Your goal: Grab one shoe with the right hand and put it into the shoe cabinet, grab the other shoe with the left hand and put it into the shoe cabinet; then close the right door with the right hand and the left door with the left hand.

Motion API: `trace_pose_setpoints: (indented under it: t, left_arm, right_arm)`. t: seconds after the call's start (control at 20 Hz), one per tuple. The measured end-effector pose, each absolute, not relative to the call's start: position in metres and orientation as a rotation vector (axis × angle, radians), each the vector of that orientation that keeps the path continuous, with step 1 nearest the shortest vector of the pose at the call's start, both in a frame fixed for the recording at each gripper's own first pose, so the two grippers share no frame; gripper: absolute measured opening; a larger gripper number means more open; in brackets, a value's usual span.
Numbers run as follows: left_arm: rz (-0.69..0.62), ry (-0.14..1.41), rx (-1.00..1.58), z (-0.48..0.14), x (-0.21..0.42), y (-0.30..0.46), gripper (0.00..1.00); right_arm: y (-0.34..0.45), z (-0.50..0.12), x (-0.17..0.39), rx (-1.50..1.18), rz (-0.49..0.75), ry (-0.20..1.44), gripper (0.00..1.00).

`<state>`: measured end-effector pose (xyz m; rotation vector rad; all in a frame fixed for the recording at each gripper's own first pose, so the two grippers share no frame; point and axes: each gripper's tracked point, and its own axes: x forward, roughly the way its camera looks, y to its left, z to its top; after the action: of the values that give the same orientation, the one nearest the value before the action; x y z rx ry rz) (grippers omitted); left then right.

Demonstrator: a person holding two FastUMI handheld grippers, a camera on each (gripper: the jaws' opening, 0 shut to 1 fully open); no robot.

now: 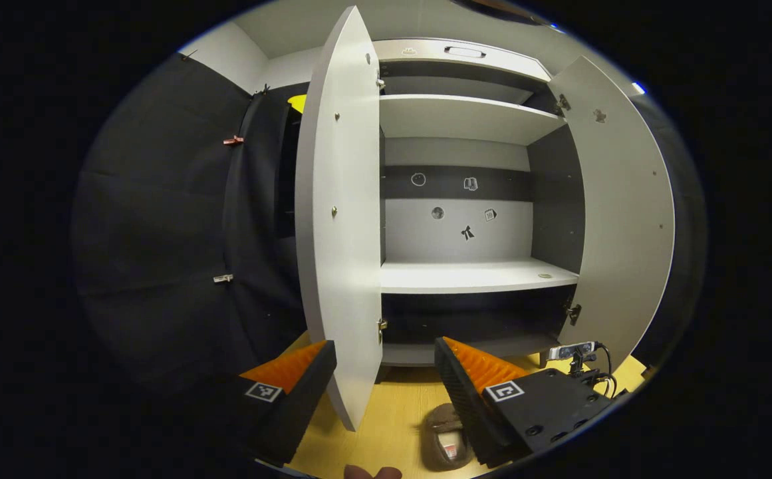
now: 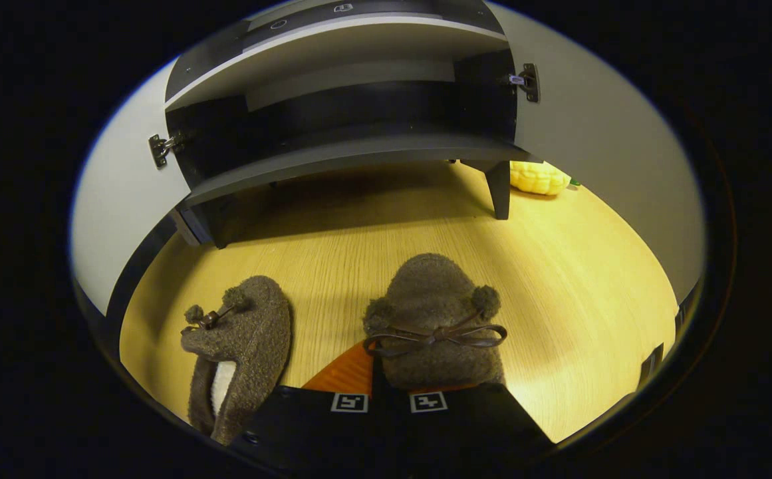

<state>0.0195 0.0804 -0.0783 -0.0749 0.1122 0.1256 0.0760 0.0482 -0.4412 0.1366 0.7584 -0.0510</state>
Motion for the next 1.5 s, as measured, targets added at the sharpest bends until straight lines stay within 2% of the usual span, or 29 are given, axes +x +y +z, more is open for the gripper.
trace_pose_setpoints:
  t: [0.3, 0.75, 1.2, 1.5]
  left_arm:
    - [0.101, 0.096, -0.075, -0.072, 0.027, 0.070, 0.95]
    - [0.070, 0.102, -0.065, -0.069, 0.030, 0.059, 0.95]
    - [0.024, 0.085, -0.052, -0.059, 0.029, 0.040, 0.95]
    - [-0.008, 0.087, -0.061, -0.058, 0.028, 0.029, 0.95]
  right_arm:
    - [0.049, -0.386, 0.066, 0.139, -0.005, 0.725, 0.08]
    - [0.050, -0.245, 0.080, 0.155, 0.036, 0.629, 0.08]
    - [0.049, -0.105, 0.152, 0.124, 0.066, 0.500, 0.08]
    - [0.053, -0.061, 0.233, 0.116, 0.069, 0.444, 0.08]
